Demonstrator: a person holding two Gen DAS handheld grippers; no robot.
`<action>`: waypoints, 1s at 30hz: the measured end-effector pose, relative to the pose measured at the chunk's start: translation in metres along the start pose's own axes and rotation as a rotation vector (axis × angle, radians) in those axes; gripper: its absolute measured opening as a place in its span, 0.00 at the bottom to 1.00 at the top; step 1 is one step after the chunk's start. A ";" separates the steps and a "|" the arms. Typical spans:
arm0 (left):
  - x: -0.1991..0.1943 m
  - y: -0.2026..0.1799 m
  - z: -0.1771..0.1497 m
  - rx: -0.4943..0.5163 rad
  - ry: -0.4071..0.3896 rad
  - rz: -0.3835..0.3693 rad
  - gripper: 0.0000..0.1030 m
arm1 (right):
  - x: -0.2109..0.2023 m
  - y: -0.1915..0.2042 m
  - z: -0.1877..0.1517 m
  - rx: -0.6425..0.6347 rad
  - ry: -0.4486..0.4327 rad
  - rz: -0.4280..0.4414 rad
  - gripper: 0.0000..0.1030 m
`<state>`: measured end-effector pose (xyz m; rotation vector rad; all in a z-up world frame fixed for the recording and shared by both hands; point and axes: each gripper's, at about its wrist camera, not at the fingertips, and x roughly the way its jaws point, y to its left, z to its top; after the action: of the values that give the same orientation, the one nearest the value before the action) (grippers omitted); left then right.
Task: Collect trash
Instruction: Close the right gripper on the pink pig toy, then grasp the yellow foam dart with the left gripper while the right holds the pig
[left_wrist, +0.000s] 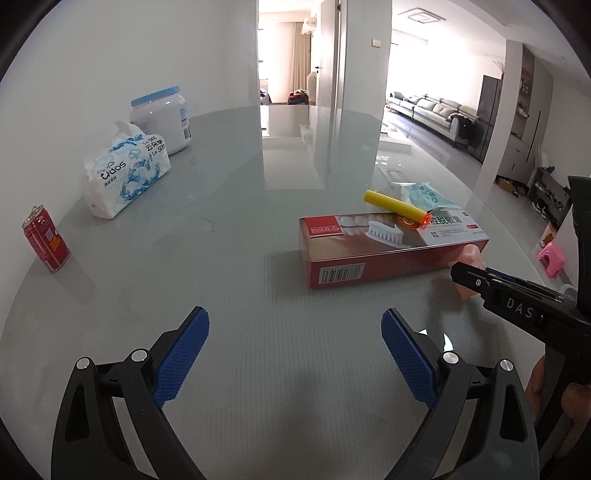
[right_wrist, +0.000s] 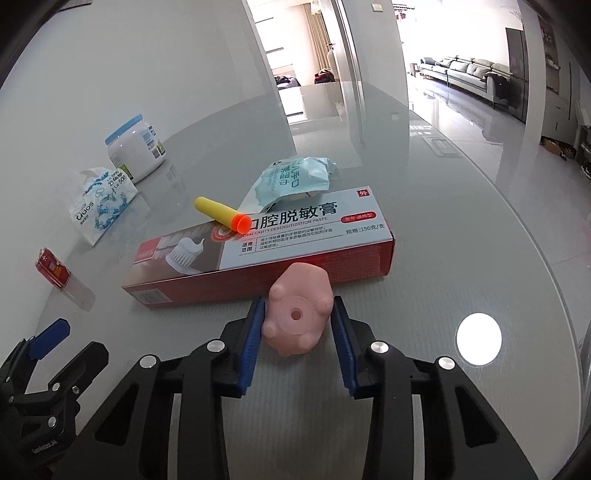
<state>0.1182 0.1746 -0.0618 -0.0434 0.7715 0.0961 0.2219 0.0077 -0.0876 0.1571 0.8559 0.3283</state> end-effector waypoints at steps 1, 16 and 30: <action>0.000 -0.003 0.002 0.003 -0.002 -0.002 0.90 | -0.004 -0.002 -0.002 0.001 -0.009 -0.003 0.35; 0.038 -0.061 0.063 0.047 -0.024 -0.027 0.90 | -0.040 -0.073 -0.014 0.238 -0.074 0.154 0.35; 0.077 -0.082 0.082 0.026 0.023 0.008 0.89 | -0.037 -0.070 -0.014 0.216 -0.060 0.184 0.35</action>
<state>0.2382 0.1041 -0.0570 -0.0164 0.7963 0.0935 0.2040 -0.0707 -0.0894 0.4459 0.8181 0.4005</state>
